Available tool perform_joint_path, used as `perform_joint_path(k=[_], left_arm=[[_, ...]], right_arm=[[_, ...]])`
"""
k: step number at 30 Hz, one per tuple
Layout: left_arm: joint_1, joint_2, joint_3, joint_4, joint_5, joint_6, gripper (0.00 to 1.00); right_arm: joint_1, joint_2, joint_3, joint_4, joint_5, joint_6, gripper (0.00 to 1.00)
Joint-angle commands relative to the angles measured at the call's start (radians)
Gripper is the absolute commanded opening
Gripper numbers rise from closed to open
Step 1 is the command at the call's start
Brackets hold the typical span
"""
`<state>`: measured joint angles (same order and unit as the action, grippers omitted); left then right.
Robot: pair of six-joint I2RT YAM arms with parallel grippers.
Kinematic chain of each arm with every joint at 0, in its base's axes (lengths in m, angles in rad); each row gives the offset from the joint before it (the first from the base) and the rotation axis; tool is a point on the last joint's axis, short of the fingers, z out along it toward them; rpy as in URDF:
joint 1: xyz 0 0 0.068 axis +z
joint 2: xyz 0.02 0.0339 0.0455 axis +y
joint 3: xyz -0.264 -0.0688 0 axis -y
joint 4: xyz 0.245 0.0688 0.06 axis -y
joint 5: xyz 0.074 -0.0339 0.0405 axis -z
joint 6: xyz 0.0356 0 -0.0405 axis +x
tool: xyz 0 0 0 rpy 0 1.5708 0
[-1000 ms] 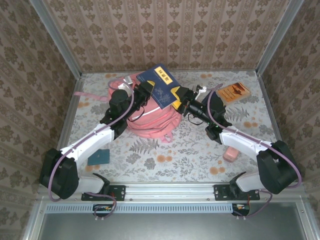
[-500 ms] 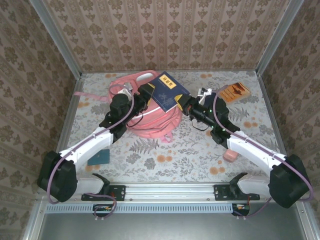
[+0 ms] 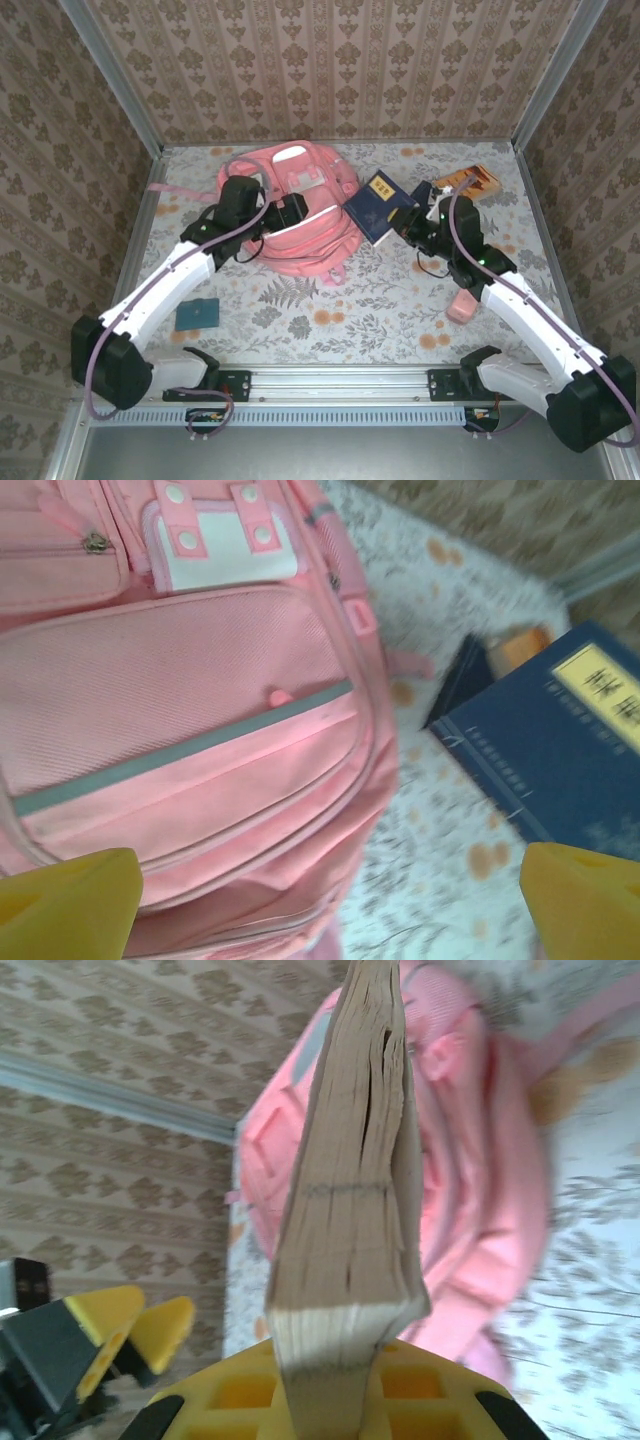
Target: Pack the student bag
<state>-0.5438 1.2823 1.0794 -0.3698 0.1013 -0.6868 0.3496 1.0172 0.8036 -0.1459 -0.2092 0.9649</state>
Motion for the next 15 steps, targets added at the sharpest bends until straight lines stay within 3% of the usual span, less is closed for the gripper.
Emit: perform_joint_path(k=[1,7,15], left_arm=[[-0.013,0.088,0.093,-0.177,0.016,0.284,0.97],[-0.083,0.278,0.239,-0.209,-0.006,0.482,0.88],[-0.111,0.493,0.385,-0.29,-0.06,0.609,0.7]], right_arm=[[-0.026,-0.047,0.026,-0.13,0.021,-0.093,0.06],[-0.041,-0.081,0.014,-0.148,0.014,-0.096,0.06],[-0.043,-0.085,0.006,-0.163,0.006,-0.081,0.07]])
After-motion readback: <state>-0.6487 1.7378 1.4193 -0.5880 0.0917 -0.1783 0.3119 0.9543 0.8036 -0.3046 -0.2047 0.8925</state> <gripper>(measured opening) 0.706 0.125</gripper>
